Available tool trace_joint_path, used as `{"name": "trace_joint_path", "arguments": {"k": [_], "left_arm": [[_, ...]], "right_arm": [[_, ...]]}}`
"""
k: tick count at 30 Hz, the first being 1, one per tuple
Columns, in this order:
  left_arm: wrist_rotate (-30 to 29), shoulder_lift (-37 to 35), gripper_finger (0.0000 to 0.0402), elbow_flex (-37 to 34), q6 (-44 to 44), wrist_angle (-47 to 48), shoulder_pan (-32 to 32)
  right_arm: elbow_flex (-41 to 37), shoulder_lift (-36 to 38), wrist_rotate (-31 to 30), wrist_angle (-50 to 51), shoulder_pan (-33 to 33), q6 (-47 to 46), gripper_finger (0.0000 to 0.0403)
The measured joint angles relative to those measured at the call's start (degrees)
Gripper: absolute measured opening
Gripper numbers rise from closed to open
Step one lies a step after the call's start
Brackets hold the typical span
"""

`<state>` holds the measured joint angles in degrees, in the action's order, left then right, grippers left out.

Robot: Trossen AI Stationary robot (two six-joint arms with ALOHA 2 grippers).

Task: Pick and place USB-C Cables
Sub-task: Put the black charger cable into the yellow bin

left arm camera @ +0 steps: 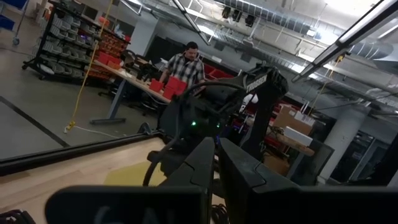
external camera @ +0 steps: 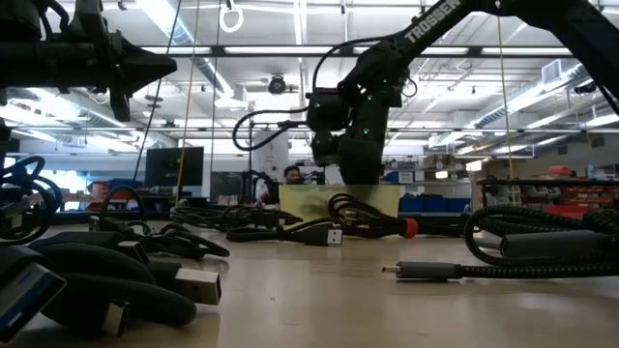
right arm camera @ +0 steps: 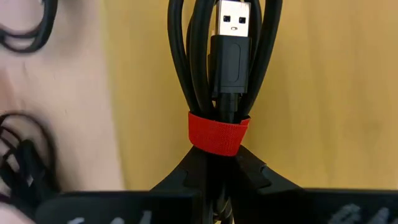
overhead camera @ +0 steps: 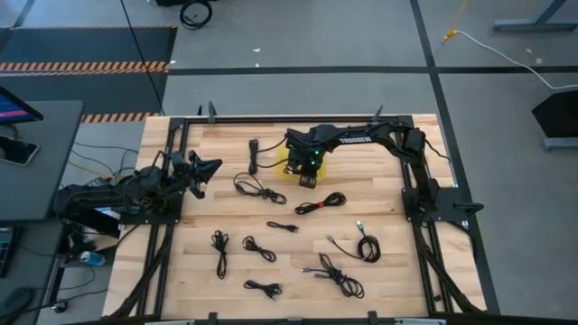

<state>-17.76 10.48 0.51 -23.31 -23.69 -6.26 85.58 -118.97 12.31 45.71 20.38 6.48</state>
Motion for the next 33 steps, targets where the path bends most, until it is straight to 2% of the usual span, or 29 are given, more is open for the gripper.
{"name": "trace_joint_path", "arguments": {"k": [10, 15, 19, 23, 29, 33], "left_arm": [[-0.02, 0.00, 0.0029, 0.00, 0.02, -0.03, 0.00], [-0.02, 0.00, 0.0029, 0.00, 0.04, 0.03, 0.00], [-0.03, 0.00, 0.0030, 0.00, 0.04, 0.01, 0.00], [-1.87, 0.00, 0.0030, 0.00, 0.08, 0.02, 0.00], [-11.14, 0.00, 0.0030, 0.00, 2.11, 1.50, 0.00], [-12.07, 0.02, 0.0030, 0.00, 1.74, 2.20, -0.02]], "right_arm": [[0.00, -0.09, 2.74, 0.42, 0.07, 2.46, 0.0042], [0.00, -0.09, 2.50, 0.17, -0.05, 2.74, 0.0108], [0.80, -0.07, 2.45, 0.98, -0.04, 2.73, 0.0125], [6.02, -0.07, 3.96, 5.59, -0.07, 2.60, 0.0123], [18.88, -0.05, 5.40, 11.15, -0.15, 5.31, 0.0122], [23.54, 0.10, 4.72, 11.09, 0.38, 6.18, 0.0122]]}}
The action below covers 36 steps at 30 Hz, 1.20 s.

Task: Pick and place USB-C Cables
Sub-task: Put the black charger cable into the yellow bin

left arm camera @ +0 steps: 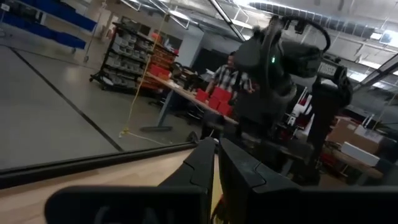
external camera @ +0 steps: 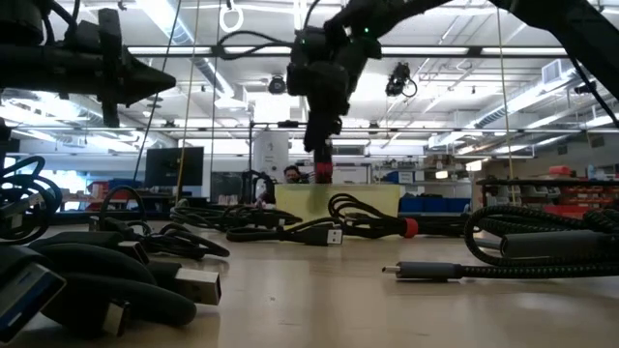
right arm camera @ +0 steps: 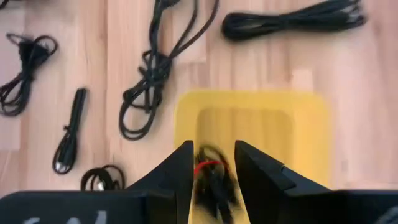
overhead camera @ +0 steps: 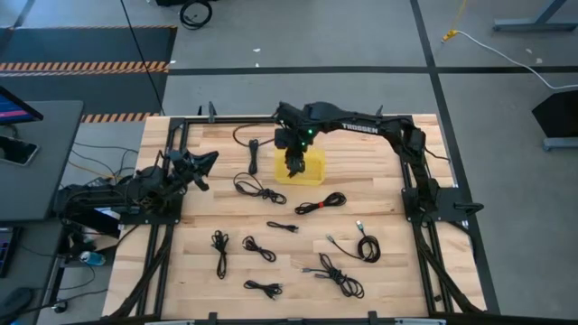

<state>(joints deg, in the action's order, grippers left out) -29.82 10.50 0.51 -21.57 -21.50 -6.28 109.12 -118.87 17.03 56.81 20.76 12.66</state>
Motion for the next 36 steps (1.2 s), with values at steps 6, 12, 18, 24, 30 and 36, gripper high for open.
{"name": "trace_joint_path", "arguments": {"k": [6, 12, 18, 24, 30, 36], "left_arm": [[0.00, -0.02, 0.0030, 0.00, -0.20, -0.04, 0.00], [0.02, -0.02, 0.0030, 0.00, -0.18, -0.16, 0.00], [0.00, -0.02, 0.0030, 0.00, -0.17, -0.15, 0.00], [0.01, -0.02, 0.0030, 0.00, -0.17, -0.09, 0.00], [0.01, -0.02, 0.0030, 0.00, -0.25, -0.09, 0.00], [0.01, -0.02, 0.0029, 0.00, -0.28, -0.09, 0.00]], "right_arm": [[-1.37, 0.09, -1.54, 1.87, 0.93, -0.77, 0.0103], [-8.90, -0.04, -0.44, 2.70, 0.79, -2.34, 0.0043], [-17.24, -0.10, -2.90, 1.47, -0.55, -2.14, 0.0012], [-17.25, -0.13, -13.88, 2.07, -1.66, 2.62, 0.0025], [-12.41, -0.08, -13.96, 1.85, -2.47, 6.17, 0.0074], [-11.65, -0.06, -13.98, 1.80, -2.23, 8.41, 0.0138]]}}
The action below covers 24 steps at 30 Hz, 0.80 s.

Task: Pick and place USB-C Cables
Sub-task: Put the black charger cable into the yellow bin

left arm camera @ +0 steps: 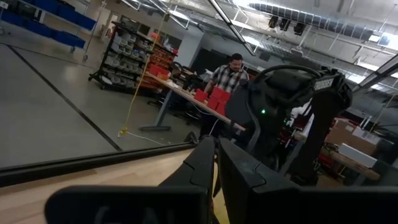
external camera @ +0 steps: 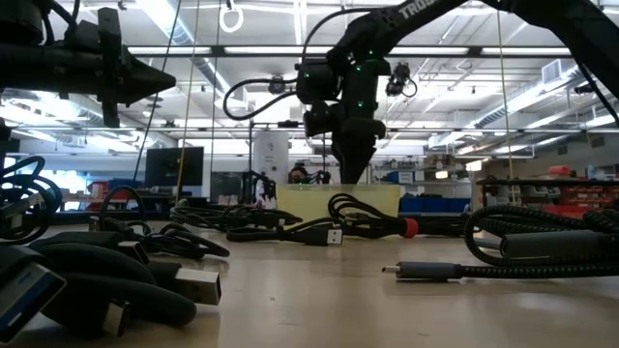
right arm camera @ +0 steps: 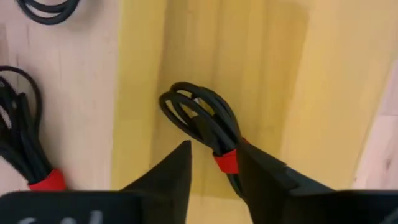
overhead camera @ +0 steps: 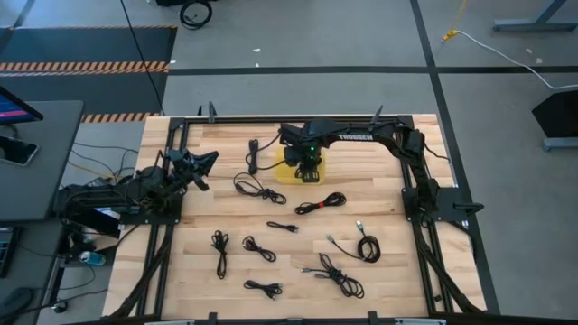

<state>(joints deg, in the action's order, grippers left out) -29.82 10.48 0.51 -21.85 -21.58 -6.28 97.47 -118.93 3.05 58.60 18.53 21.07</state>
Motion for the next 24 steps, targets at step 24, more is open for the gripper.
{"name": "trace_joint_path", "arguments": {"k": [24], "left_arm": [[-0.01, 0.00, 0.0029, 0.02, -1.55, 0.00, 0.02]], "right_arm": [[-9.57, -0.07, -0.24, -8.84, 2.59, 7.11, 0.0145]]}}
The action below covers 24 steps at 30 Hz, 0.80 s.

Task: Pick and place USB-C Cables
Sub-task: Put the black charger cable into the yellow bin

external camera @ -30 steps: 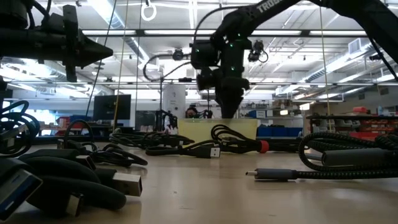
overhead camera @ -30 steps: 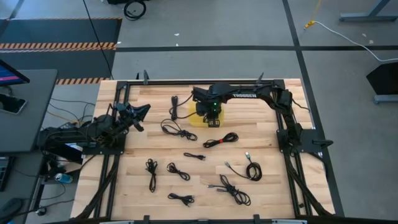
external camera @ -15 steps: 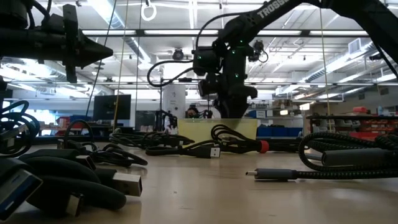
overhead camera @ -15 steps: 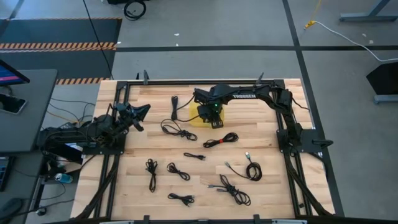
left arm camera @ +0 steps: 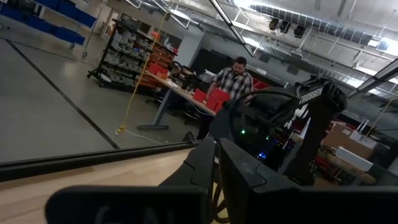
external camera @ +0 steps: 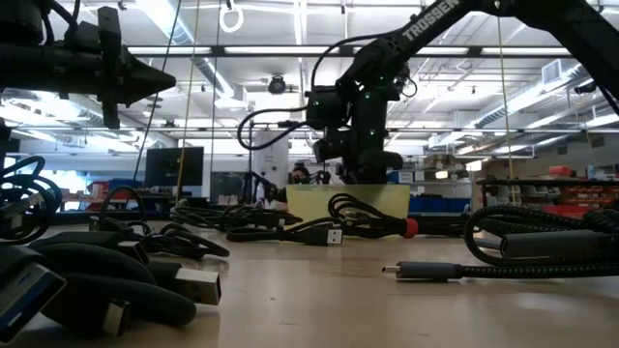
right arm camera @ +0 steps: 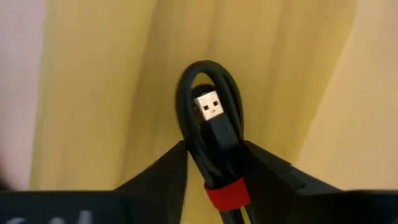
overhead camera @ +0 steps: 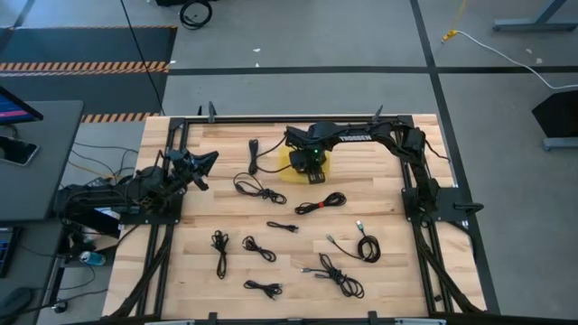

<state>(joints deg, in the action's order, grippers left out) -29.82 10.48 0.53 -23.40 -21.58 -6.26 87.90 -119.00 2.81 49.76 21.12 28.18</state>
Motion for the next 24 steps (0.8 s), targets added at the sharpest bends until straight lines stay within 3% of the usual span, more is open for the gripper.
{"name": "trace_joint_path", "arguments": {"k": [6, 13, 19, 24], "left_arm": [[0.02, 0.00, 0.0029, -0.02, 0.00, 0.00, 0.00], [0.02, 0.00, 0.0029, -0.02, 0.00, 0.00, 0.00], [0.00, 0.00, 0.0029, -0.02, 0.00, 0.00, 0.00], [0.00, 0.00, 0.0029, -0.02, 0.02, 0.02, 0.00]], "right_arm": [[-0.11, 0.02, 0.51, -1.50, 0.07, -1.66, 0.0042], [0.03, 0.02, 3.18, -3.16, -0.20, -6.85, 0.0042], [4.57, -0.02, -2.40, -5.29, -0.10, -10.20, 0.0042], [6.73, 0.00, -1.23, -5.58, 1.33, -14.01, 0.0042]]}}
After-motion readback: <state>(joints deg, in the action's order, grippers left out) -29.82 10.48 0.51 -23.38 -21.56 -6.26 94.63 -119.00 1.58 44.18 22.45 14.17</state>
